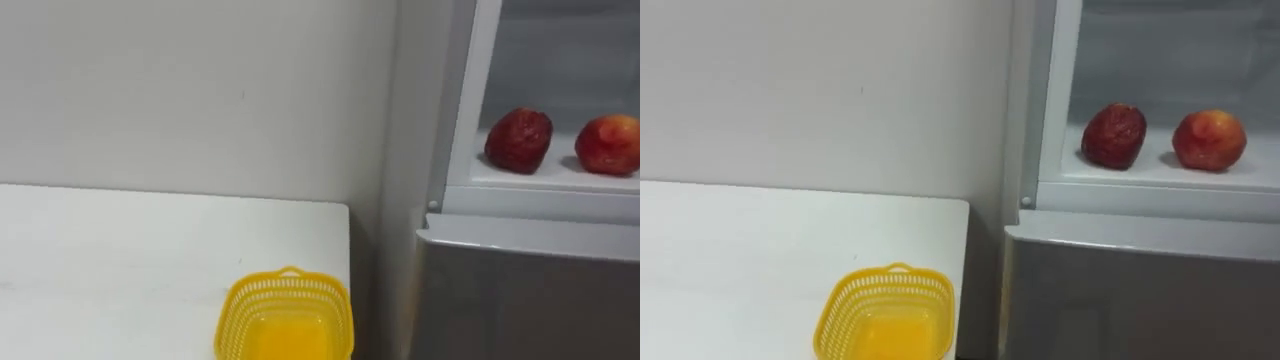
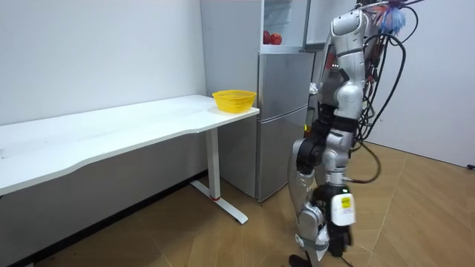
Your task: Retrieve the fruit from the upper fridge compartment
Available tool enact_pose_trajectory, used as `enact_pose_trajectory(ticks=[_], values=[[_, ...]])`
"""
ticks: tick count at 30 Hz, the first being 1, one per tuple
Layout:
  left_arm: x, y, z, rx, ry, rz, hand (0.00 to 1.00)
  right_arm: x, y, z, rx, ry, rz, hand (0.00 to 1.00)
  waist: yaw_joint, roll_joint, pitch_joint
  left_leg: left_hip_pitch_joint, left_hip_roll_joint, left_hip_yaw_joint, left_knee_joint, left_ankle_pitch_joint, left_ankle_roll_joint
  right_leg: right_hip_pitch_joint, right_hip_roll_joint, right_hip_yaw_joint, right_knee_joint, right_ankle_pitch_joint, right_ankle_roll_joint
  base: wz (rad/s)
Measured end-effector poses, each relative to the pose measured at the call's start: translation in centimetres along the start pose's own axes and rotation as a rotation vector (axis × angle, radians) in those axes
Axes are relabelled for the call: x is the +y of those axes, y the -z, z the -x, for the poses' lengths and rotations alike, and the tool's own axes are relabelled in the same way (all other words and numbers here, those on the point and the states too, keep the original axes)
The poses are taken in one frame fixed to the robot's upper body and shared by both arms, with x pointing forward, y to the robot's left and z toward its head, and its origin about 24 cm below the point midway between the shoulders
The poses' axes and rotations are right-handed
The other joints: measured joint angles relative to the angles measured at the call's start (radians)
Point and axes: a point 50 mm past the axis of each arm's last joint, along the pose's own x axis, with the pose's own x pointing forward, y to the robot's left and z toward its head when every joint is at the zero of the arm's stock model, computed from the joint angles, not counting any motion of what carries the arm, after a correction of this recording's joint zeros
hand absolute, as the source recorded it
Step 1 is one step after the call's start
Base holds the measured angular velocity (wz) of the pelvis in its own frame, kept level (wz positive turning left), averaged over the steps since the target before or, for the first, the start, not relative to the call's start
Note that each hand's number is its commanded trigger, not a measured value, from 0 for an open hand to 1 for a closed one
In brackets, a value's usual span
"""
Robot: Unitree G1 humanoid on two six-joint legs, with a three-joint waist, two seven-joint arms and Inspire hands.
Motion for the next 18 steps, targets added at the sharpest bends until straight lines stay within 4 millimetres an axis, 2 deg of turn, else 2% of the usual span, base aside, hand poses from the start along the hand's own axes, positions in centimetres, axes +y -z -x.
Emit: enact_pose_trajectory(ticks=[1,2,4,8,9,11,13,16,18], values=[[0.3,0.6,-0.1,0.019,0.014,-0.102,0.00,0.0,-0.1,0.0,-0.001,-0.006,-0.003,0.00,-0.011,-0.001,0.0056,-0.006,-0.002,-0.010,0.002,-0.001,0.002,0.001,-0.004,-0.012,0.000,0.000,0.001,0.18],[0.3,0.6,-0.1,0.018,0.024,-0.157,0.00,0.0,-0.5,0.0,-0.008,-0.008,-0.005,0.00,-0.022,0.005,0.0060,-0.013,-0.005,-0.021,0.006,-0.002,0.003,0.001,-0.006,-0.021,0.000,-0.001,0.001,0.37],[-1.2,-0.3,0.1,-0.036,0.088,-0.386,0.00,0.0,-0.9,0.0,-0.018,-0.019,-0.012,0.00,-0.048,0.033,0.0078,-0.025,-0.011,-0.036,0.019,0.000,0.005,0.001,-0.011,-0.032,0.004,-0.003,0.005,0.30],[-3.3,-2.9,0.5,-0.136,0.137,-0.472,0.00,0.4,-1.3,-0.1,-0.020,-0.036,-0.031,0.00,-0.060,0.040,0.0083,-0.013,-0.010,-0.024,0.015,0.004,0.002,0.000,-0.010,-0.028,0.020,-0.009,0.001,-0.08],[-3.9,-3.7,0.8,-0.182,0.149,-0.518,0.00,0.5,-1.0,-0.1,-0.011,-0.037,-0.027,0.00,-0.062,0.038,0.0082,-0.006,-0.010,-0.016,0.013,0.004,0.001,0.003,-0.007,-0.019,0.020,-0.009,0.000,-0.16],[-4.9,-4.7,1.1,-0.253,0.162,-0.648,0.00,0.5,-1.1,-0.1,-0.012,-0.039,-0.013,0.00,-0.077,0.021,0.0059,-0.005,-0.011,-0.015,0.015,0.004,0.001,0.003,-0.005,-0.015,0.020,-0.009,0.000,-0.08],[-6.5,-5.8,1.8,-0.345,0.172,-0.850,0.00,0.7,-1.0,-0.1,0.000,-0.043,0.026,0.00,-0.093,0.002,0.0085,-0.009,-0.012,-0.016,0.021,0.005,0.000,0.001,-0.004,-0.011,0.019,-0.009,-0.001,0.00],[-8.5,-6.9,2.8,-0.450,0.185,-1.002,0.00,1.0,-1.5,-0.1,-0.009,-0.047,0.045,0.00,-0.113,-0.017,0.0087,-0.013,-0.011,-0.011,0.019,0.005,0.000,-0.004,-0.001,-0.006,0.019,-0.008,0.000,-0.01],[-9.5,-7.4,3.4,-0.507,0.201,-1.035,0.00,0.9,-1.7,0.0,-0.018,-0.044,0.046,0.00,-0.116,-0.018,0.0080,-0.015,-0.011,0.000,0.016,0.005,0.000,-0.015,0.001,0.001,0.027,-0.008,0.001,-0.16]])
